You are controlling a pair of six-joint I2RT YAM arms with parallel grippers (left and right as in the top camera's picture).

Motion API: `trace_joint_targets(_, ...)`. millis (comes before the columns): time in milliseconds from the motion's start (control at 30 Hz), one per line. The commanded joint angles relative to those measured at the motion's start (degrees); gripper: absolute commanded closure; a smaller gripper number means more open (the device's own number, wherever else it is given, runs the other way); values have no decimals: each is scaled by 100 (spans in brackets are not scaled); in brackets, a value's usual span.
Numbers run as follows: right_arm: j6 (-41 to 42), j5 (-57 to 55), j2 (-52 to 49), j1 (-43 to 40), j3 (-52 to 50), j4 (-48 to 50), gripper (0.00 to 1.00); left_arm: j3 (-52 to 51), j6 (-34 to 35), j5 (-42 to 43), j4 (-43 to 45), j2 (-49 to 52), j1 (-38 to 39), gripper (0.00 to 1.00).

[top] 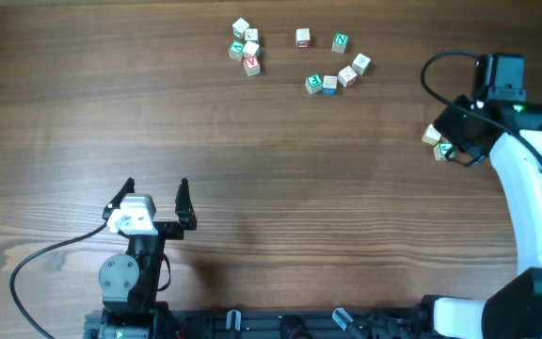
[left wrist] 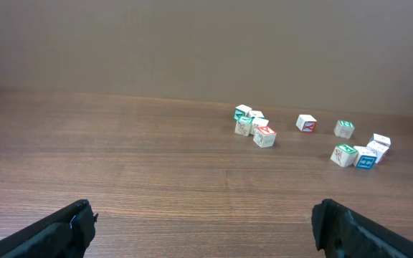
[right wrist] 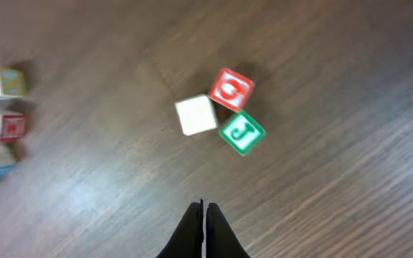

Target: Form a circle

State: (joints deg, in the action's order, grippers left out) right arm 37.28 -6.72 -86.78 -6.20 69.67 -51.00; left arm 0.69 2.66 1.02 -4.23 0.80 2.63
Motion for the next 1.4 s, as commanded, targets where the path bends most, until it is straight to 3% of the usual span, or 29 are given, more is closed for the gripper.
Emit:
trace_joint_targets(0, 1110, -293, -96, -15, -750, 240, 96, -37, 37, 90, -4, -48, 26, 0)
trace_joint_targets(200, 2275, 22, -96, -15, -1746, 920, 96, -37, 37, 90, -4, -48, 26, 0)
trace_joint_targets(333, 2339, -299, -96, -20, -1779, 1064, 96, -37, 37, 90, -4, -48, 26, 0)
trace_joint_targets(567, 2680, -372, -195, -400, -2468, 2312, 96, -37, 37, 90, -4, -48, 26, 0)
trace_joint_targets(900, 1805, -138, -407, -439, -2507, 2959, 96, -37, 37, 90, -4, -48, 26, 0)
trace_joint_targets(1367, 1818, -136, -603, -437, -2511, 3174, 96, -37, 37, 90, -4, -48, 26, 0)
